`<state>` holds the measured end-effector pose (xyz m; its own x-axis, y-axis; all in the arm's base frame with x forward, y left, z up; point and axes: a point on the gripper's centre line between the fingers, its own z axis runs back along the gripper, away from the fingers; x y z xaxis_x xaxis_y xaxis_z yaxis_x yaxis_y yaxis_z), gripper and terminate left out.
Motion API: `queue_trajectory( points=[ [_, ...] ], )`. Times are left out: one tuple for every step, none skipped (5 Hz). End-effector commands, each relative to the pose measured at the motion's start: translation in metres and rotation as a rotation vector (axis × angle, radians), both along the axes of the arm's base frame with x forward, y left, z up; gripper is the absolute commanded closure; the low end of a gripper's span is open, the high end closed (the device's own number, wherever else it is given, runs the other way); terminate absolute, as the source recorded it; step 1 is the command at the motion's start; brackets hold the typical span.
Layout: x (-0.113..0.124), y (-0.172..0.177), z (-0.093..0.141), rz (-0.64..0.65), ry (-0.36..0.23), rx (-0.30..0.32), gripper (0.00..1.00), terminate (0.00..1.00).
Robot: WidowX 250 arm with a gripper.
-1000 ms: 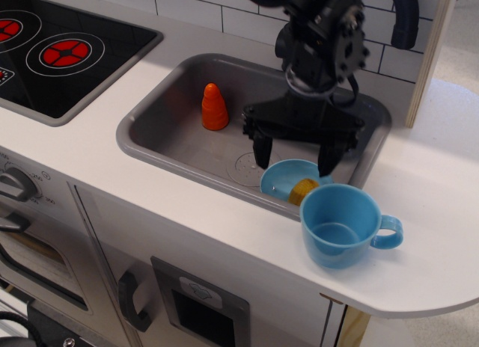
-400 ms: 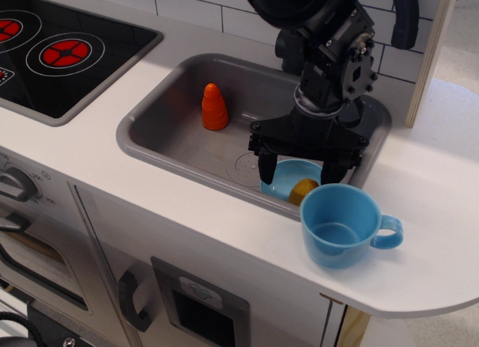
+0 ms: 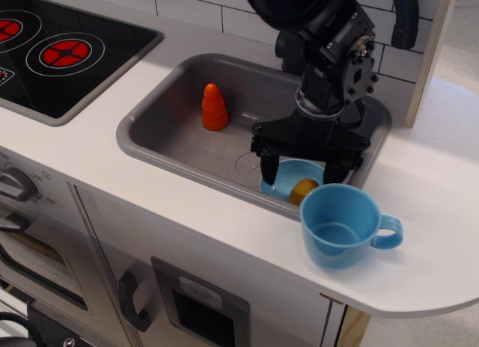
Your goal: Take corn out of bowl sink
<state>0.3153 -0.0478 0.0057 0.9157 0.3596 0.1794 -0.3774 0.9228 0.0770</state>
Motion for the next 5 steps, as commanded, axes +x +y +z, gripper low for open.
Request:
queue_trajectory(
  points=[
    [0.005, -0.006, -0.004, -0.006, -0.027, -0.056, 0.0, 0.0],
    [0.007, -0.006, -0.003, -0.018, -0.012, -0.109, 0.0, 0.0],
    [0.009, -0.007, 0.002, -0.011, -0.019, -0.155, 1.0, 0.0],
    [0.009, -0.006, 0.011, -0.011, -0.026, -0.167, 1.0, 0.0],
    [0.015, -0.004, 0.032, 0.0, -0.058, -0.179, 1.0, 0.0]
  ],
)
